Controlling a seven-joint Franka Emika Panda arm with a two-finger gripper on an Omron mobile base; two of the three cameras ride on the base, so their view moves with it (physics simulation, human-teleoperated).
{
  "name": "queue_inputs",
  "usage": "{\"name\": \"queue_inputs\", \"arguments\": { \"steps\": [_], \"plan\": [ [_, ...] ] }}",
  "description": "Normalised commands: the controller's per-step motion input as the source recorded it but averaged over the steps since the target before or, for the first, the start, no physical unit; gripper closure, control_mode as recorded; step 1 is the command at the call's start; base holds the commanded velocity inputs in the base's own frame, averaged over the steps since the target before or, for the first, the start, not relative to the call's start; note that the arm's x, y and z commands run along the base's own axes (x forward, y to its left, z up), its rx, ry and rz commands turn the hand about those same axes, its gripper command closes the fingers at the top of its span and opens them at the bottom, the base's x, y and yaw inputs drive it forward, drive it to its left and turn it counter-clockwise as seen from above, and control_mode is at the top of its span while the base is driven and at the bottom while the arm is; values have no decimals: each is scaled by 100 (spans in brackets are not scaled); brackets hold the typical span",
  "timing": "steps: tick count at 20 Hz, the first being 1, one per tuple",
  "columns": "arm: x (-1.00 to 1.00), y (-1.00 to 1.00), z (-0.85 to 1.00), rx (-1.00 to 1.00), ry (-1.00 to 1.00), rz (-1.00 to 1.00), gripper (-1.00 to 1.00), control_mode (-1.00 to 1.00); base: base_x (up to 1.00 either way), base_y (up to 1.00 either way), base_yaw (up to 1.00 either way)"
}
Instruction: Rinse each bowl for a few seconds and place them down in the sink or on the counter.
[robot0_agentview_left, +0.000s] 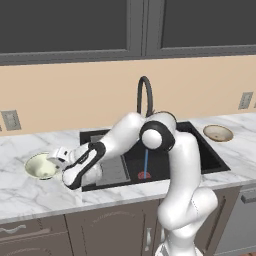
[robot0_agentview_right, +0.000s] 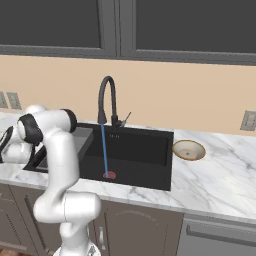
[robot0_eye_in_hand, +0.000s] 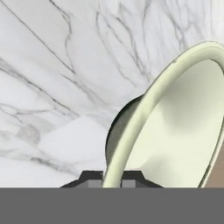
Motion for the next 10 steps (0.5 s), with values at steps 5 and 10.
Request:
{"name": "queue_inputs", "arguments": {
  "steps": [5,10],
  "plan": [
    [0,0,29,0,-1,-4,100,-100,0,0,0],
    [-1,0,49,-2,0,-7,100,-100,0,0,0]
  ]
}}
